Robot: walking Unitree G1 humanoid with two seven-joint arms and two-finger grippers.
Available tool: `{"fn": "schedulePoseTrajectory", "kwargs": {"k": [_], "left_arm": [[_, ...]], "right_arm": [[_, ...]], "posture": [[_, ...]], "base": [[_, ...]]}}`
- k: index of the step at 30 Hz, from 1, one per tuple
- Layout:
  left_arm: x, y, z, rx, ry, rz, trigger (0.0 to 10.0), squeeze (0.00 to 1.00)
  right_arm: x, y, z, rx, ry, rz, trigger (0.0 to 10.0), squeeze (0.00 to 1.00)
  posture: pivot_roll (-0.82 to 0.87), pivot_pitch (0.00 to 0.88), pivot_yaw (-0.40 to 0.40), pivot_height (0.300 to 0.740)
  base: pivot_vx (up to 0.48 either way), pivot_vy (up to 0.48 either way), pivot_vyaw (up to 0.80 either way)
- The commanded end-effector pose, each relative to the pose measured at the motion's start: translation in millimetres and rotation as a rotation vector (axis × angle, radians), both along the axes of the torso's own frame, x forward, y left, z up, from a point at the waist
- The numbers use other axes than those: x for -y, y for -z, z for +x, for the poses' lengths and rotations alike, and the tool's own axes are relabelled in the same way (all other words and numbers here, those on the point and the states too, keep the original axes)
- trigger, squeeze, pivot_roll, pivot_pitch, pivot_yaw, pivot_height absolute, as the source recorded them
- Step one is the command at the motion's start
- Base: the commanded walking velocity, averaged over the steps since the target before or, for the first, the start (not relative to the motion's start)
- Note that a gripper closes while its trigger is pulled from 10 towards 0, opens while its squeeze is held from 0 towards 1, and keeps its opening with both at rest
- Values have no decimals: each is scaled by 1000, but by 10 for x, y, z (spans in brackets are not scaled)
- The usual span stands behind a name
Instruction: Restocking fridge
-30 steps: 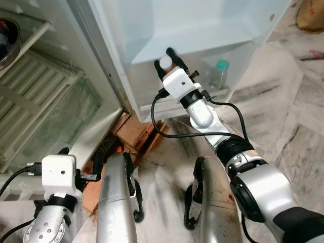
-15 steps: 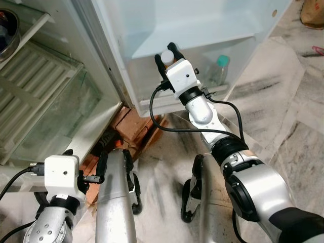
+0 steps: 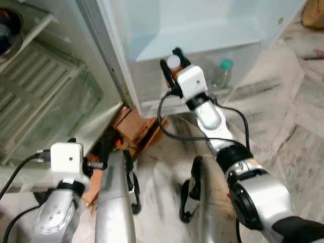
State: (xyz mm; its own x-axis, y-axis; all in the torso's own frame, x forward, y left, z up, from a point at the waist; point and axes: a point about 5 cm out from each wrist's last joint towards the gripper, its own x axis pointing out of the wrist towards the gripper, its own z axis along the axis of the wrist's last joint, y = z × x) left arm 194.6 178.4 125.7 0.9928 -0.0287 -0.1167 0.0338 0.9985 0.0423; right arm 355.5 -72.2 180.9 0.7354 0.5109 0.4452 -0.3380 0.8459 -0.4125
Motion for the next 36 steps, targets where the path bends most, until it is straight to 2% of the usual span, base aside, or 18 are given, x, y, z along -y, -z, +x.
{"fn": "schedulePoseTrajectory", "kwargs": {"k": [1, 4, 7, 9, 10, 13, 17, 21, 25, 29, 32, 34, 36], "left_arm": [[-37, 70, 19, -14, -19, 7, 10000, 0], [-26, 73, 70, -4, -17, 3, 10000, 0], [4, 93, 163, 14, -3, -1, 10000, 0], [16, 104, 202, 23, 7, -1, 10000, 0], [26, 111, 226, 28, 15, -1, 10000, 0], [36, 105, 248, 38, 27, -4, 10000, 0], [29, 138, 253, 33, 37, 3, 10000, 0], [48, 128, 213, 34, 40, 0, 10000, 0], [26, 136, 170, 31, 16, -10, 10000, 0], [15, 122, 100, 25, 24, -5, 10000, 0], [-3, 113, 49, 15, 7, -7, 10000, 0], [-4, 108, 30, 13, 1, -8, 10000, 0], [3, 80, -40, 3, -6, -12, 10000, 0]], "right_arm": [[258, 571, -120, -234, 69, -43, 10000, 0], [269, 510, -163, -195, 60, -14, 10000, 0], [283, 400, -282, -100, 60, -2, 10000, 0], [293, 376, -337, -75, 67, 6, 10000, 0], [296, 403, -419, -62, 71, 1, 10000, 0], [322, 517, -526, -76, 88, -16, 10000, 0], [387, 639, -597, -81, 131, -57, 10000, 0], [391, 538, -568, -36, 148, -80, 10000, 0], [251, 327, -504, 74, 91, -157, 10000, 0], [134, 143, -337, 158, 70, -211, 10000, 0], [59, 82, -260, 196, 42, -263, 10000, 0], [38, 75, -222, 198, 39, -282, 10000, 0], [10, 133, -140, 173, 36, -350, 10000, 0]], "posture": [[129, 333, 13, 573], [114, 317, 13, 573], [85, 274, 16, 573], [82, 266, 19, 573], [79, 250, 27, 573], [79, 242, 35, 573], [76, 241, 46, 573], [81, 273, 41, 573], [88, 304, 47, 573], [97, 358, 33, 573], [121, 388, 27, 573], [125, 393, 27, 573], [143, 420, 29, 573]], "base": [[0, 0, 0], [0, 0, 0], [0, 0, 0], [0, 0, 0], [0, 0, 0], [0, 0, 0], [0, 0, 0], [0, 0, 0], [0, 0, 0], [0, 0, 0], [0, 0, 0], [0, 0, 0], [0, 0, 0]]}}
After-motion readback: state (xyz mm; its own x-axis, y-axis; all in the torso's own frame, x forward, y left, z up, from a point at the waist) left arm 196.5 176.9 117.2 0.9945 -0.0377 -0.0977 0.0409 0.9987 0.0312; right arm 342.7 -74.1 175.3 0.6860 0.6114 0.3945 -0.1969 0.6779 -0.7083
